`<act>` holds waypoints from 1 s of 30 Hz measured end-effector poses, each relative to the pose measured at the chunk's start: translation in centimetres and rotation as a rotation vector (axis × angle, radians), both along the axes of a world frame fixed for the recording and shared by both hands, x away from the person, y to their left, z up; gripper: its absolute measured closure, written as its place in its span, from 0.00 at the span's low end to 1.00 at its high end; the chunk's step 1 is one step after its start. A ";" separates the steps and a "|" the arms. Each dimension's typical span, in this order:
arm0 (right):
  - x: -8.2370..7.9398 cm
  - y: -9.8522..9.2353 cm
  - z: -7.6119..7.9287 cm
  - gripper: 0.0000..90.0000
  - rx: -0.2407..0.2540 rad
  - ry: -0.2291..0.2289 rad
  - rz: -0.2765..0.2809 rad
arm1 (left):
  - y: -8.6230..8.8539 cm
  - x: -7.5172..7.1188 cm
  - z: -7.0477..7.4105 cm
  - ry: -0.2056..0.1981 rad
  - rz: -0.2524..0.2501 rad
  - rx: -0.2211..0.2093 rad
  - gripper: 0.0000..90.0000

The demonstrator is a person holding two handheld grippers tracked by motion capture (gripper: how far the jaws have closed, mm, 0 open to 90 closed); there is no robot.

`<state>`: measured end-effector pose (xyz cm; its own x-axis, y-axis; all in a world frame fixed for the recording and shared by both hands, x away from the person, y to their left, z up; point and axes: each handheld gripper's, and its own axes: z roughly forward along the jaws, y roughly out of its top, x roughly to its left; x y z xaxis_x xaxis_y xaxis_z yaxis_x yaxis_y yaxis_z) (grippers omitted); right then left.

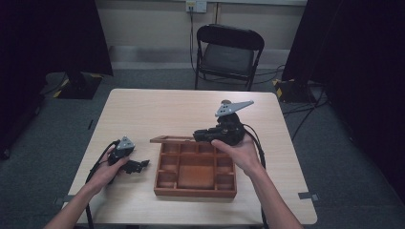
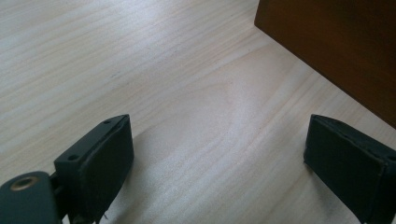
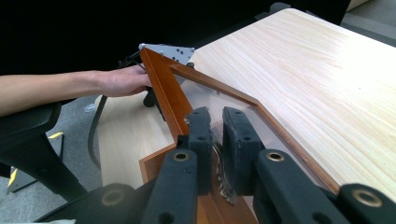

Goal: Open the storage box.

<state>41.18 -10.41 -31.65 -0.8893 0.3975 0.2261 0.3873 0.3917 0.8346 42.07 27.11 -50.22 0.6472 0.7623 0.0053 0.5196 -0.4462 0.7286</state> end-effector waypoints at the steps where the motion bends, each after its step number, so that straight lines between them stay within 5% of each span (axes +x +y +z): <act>1: 0.0 0.0 0.0 0.92 0.000 0.001 0.003 | 0.0 0.0 0.0 0.000 0.000 0.000 0.09; 30: 1.5 0.1 1.0 0.92 -0.005 -0.025 0.002 | 0.0 0.0 0.0 0.003 0.001 -0.005 0.08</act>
<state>42.64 -10.28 -30.61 -0.8956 0.3962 0.2021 0.3655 0.3965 0.8422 42.08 27.09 -50.24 0.6463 0.7631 -0.0009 0.5224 -0.4416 0.7294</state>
